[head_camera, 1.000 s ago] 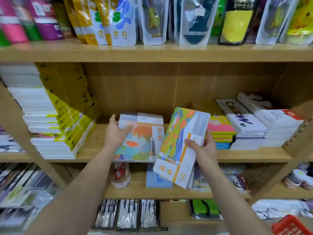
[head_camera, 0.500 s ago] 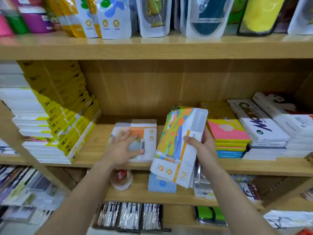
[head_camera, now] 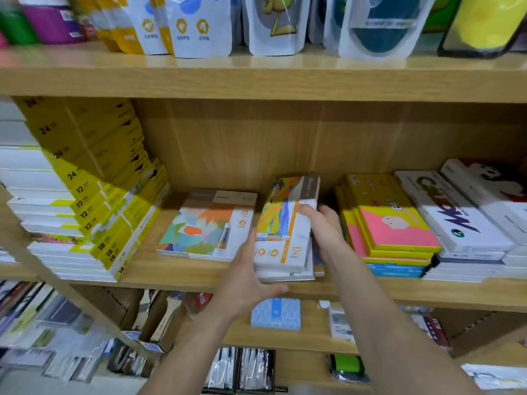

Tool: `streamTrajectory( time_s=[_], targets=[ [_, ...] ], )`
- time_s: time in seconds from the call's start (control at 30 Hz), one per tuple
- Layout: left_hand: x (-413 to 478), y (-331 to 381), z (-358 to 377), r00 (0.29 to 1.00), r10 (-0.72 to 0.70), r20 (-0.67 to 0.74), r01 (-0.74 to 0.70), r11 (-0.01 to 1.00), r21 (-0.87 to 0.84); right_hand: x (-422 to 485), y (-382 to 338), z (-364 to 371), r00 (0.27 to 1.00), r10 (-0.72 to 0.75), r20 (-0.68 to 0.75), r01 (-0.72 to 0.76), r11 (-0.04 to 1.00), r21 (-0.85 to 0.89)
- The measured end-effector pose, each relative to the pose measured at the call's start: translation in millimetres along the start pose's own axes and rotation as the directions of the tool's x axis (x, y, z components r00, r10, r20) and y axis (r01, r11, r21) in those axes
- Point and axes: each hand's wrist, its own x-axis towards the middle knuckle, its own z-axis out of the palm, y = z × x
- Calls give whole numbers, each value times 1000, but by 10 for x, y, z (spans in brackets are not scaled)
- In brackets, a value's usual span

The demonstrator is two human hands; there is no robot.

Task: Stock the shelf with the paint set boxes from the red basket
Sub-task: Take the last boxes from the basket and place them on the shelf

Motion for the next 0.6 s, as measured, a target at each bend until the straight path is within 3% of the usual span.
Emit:
streamTrajectory(
  time_s=[0.2, 0.33, 0.6],
  targets=[
    [98, -143, 75, 997, 27, -76, -21, 996, 83, -139, 59, -129, 989, -146, -24, 130, 934, -334],
    [163, -83, 242, 992, 54, -111, -44, 995, 88, -613, 368, -384, 956, -293, 9, 282, 911, -300],
    [440, 192, 527, 992, 60, -114, -38, 981, 189, -1068, 840, -573, 900, -397, -177, 300, 862, -409]
  ],
)
